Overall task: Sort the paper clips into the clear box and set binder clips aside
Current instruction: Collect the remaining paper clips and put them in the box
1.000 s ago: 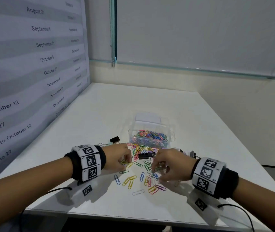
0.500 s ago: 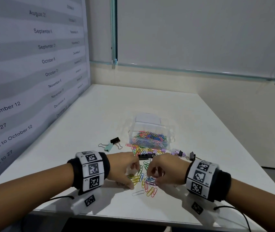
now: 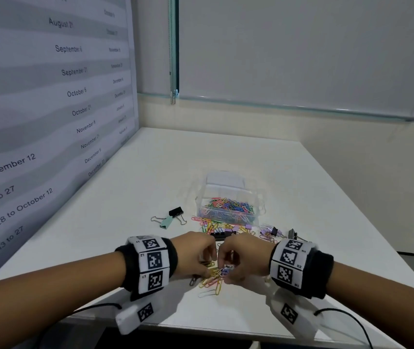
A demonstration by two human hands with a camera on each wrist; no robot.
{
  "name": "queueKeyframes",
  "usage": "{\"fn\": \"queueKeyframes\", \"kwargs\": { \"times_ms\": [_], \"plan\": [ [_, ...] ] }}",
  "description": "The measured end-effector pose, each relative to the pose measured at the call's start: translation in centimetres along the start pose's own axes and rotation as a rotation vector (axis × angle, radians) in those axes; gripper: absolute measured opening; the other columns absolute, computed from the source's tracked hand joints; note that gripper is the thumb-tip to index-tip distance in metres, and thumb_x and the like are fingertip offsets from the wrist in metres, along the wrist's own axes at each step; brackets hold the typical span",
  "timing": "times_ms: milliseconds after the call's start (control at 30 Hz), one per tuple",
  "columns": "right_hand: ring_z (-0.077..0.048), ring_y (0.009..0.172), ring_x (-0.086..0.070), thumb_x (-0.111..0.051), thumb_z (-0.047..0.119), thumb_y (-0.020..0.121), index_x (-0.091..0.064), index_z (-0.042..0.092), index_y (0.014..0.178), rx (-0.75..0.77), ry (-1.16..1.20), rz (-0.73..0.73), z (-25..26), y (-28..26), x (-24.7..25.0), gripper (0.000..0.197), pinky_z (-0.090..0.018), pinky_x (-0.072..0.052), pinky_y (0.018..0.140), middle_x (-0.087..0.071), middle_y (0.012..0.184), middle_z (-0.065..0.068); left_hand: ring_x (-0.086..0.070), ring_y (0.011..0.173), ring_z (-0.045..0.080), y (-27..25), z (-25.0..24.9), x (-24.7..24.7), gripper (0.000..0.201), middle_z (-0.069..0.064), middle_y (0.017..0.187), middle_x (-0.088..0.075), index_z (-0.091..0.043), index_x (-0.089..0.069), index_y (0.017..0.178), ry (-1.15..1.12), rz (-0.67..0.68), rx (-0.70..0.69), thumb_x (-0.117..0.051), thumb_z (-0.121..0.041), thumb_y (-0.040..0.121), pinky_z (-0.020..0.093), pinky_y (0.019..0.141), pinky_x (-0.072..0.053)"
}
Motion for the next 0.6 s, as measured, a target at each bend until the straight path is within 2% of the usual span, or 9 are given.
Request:
{"fn": "queueKeyframes", "kwargs": {
  "times_ms": [67, 167, 233, 333, 367, 433, 533, 600],
  "plan": [
    [0.001, 0.064, -0.047, -0.074, 0.023, 0.077, -0.069, 0.015, 0.094, 0.004, 0.013, -0.012, -0.2, 0.1, 0.2, 0.020, -0.007, -0.033, 0.057, -0.050, 0.071, 0.018, -0.045, 0.086, 0.011, 0.1, -0.3, 0.0, 0.048, 0.003, 0.116, -0.057, -0.015, -0.052, 0.112, -0.017, -0.002, 0.014, -0.073, -0.038, 0.075, 0.016, 0.066, -0.038],
    [-0.002, 0.069, -0.051, -0.071, 0.017, 0.078, -0.072, 0.013, 0.093, 0.002, -0.004, -0.059, -0.9, 0.3, 1.2, 0.015, -0.001, -0.032, 0.058, -0.069, 0.085, 0.002, -0.045, 0.094, 0.013, 0.0, -0.7, -0.6, 0.066, 0.002, 0.116, -0.049, -0.015, -0.047, 0.115, 0.057, 0.049, 0.011, -0.075, -0.051, 0.067, 0.028, 0.083, -0.043],
    [0.002, 0.063, -0.053, -0.070, 0.014, 0.078, -0.073, 0.012, 0.091, -0.018, 0.002, -0.087, -1.5, 0.4, 2.3, 0.014, -0.001, -0.035, 0.057, -0.072, 0.088, -0.002, -0.044, 0.098, 0.014, 0.1, -0.8, -1.0, 0.066, 0.003, 0.119, -0.045, -0.016, -0.045, 0.118, 0.095, 0.074, -0.006, -0.074, -0.049, 0.069, 0.028, 0.085, -0.041],
    [0.015, 0.052, -0.053, -0.071, 0.013, 0.078, -0.074, 0.012, 0.088, -0.074, 0.066, -0.142, -2.5, 0.6, 4.3, 0.011, 0.000, -0.040, 0.053, -0.066, 0.073, 0.008, -0.050, 0.103, 0.020, 0.5, -0.8, -0.8, 0.047, 0.006, 0.120, -0.049, -0.015, -0.051, 0.117, 0.074, 0.075, -0.013, -0.069, -0.034, 0.079, 0.026, 0.084, -0.041],
    [0.016, 0.051, -0.053, -0.072, 0.012, 0.078, -0.074, 0.012, 0.088, -0.095, 0.096, -0.167, -2.8, 0.6, 5.2, 0.011, 0.000, -0.041, 0.053, -0.064, 0.070, 0.011, -0.051, 0.102, 0.021, 0.6, -0.8, -0.6, 0.040, 0.007, 0.119, -0.051, -0.015, -0.054, 0.116, 0.080, 0.069, -0.021, -0.067, -0.030, 0.081, 0.025, 0.083, -0.040],
    [0.009, 0.053, -0.057, -0.071, 0.012, 0.079, -0.074, 0.012, 0.090, -0.124, 0.126, -0.240, -3.6, 0.9, 7.2, 0.011, -0.003, -0.044, 0.056, -0.064, 0.070, 0.012, -0.053, 0.098, 0.020, 0.8, -0.8, -0.2, 0.031, 0.008, 0.118, -0.055, -0.014, -0.058, 0.114, 0.094, 0.064, -0.029, -0.063, -0.024, 0.085, 0.024, 0.079, -0.040],
    [-0.002, 0.062, -0.061, -0.067, 0.009, 0.082, -0.073, 0.011, 0.093, -0.171, 0.158, -0.439, -5.3, 1.5, 10.0, 0.012, -0.016, -0.051, 0.069, -0.070, 0.084, -0.001, -0.056, 0.097, 0.020, 1.2, -0.7, 0.1, 0.026, 0.007, 0.115, -0.061, -0.014, -0.061, 0.111, 0.076, 0.057, -0.023, -0.061, -0.019, 0.086, 0.023, 0.076, -0.041],
    [-0.012, 0.070, -0.063, -0.064, 0.011, 0.084, -0.071, 0.013, 0.099, -0.221, 0.183, -0.546, -6.6, 2.0, 10.7, 0.016, -0.021, -0.050, 0.075, -0.071, 0.096, -0.005, -0.055, 0.089, 0.018, 1.5, -0.7, 0.4, 0.026, 0.007, 0.112, -0.063, -0.013, -0.063, 0.110, 0.060, 0.038, -0.014, -0.060, -0.014, 0.085, 0.022, 0.073, -0.040]
  ]
}}
Point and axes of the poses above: each hand's wrist, its own y-axis towards the middle knuckle, its own x-axis out of the back of the hand, z = x × y, the point moved 6 cm from there along y, towards the middle knuckle
